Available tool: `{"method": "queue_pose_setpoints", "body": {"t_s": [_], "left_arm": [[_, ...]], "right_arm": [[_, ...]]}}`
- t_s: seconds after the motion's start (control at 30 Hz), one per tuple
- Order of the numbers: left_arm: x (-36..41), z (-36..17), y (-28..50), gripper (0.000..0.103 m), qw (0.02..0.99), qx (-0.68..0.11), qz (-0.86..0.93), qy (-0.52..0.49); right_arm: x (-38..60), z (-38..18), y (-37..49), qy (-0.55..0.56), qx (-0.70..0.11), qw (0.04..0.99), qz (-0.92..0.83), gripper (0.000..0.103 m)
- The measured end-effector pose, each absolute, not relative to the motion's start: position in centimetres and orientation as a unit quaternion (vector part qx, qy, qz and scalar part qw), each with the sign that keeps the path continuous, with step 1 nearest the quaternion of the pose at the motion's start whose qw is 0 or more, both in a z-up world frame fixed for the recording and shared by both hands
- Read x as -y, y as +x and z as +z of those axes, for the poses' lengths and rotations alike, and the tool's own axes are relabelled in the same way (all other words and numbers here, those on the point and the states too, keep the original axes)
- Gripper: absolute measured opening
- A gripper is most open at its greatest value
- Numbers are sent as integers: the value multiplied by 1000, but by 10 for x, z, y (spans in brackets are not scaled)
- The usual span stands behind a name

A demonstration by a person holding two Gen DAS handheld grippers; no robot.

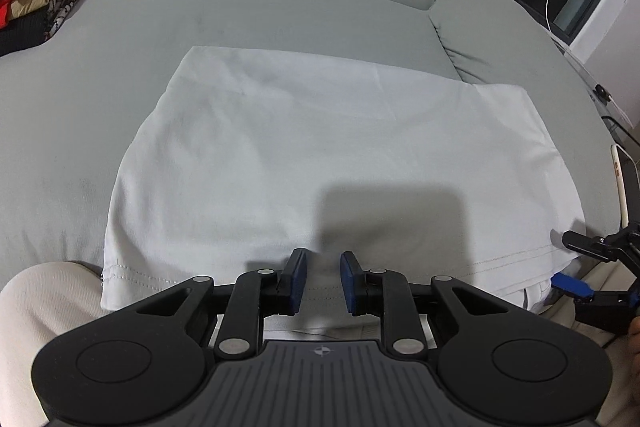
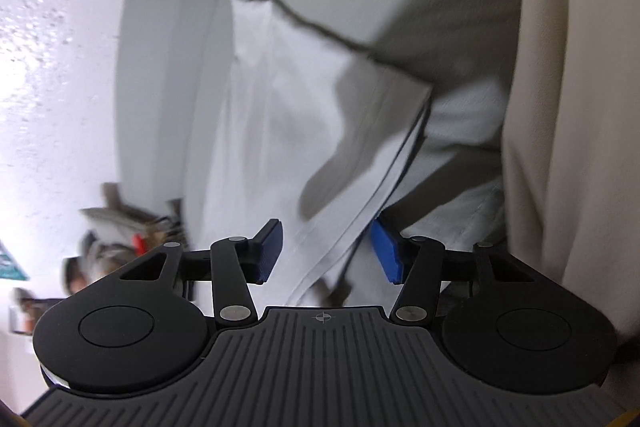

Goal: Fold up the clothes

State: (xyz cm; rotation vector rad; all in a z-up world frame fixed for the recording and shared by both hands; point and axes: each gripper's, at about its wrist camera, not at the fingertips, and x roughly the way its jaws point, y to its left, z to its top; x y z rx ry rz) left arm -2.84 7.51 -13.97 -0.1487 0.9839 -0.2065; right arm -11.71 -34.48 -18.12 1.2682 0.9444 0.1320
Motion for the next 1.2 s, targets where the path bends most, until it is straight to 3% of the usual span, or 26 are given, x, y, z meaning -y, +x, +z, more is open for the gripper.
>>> {"method": "queue_pose_setpoints", "body": {"t_s": [0.17,0.2,0.23,0.3,0.33,0.43,0.73,0.77,0.8,0.83,0.9,1.2], "left_arm": [[-77,-139,-28,22,873,-471,-100,-73],[-78,-139,-28,22,873,-471,-100,-74],[-78,-139,-28,22,873,-471,-101,-73],[-78,-139,-29,22,873,-471,-101,-72],[-78,-139,-29,22,873,-472,-101,-72],[-78,-139,-28,22,873,-472,-102,-74],[-80,-139,-28,22,872,-471,-107,-77],[-80,-140,-29,22,873,-470,-108,-78],[-80,-140,-29,22,873,-469,-109,-80],[-81,-140,-29,22,872,-469,-109,-82],[-82,-140,-29,22,872,-469,-110,-87],[-86,-130,-26,21,865,-479,-109,-98]], "right_arm": [[335,-189,-108,581,-406,703,64,50],[336,-188,-110,583,-392,710,51,47],[339,-183,-116,576,-375,726,29,34],[344,-174,-123,557,-343,756,-19,29],[347,-173,-121,551,-338,762,-34,30],[352,-180,-111,556,-334,760,-40,49],[357,-180,-78,504,-328,799,-10,53],[354,-178,-77,487,-335,807,-12,46],[353,-178,-78,481,-338,809,-17,26],[355,-178,-79,488,-336,806,-19,13],[359,-179,-81,501,-330,800,-23,6],[346,-124,-58,474,-368,797,-68,5]]}}
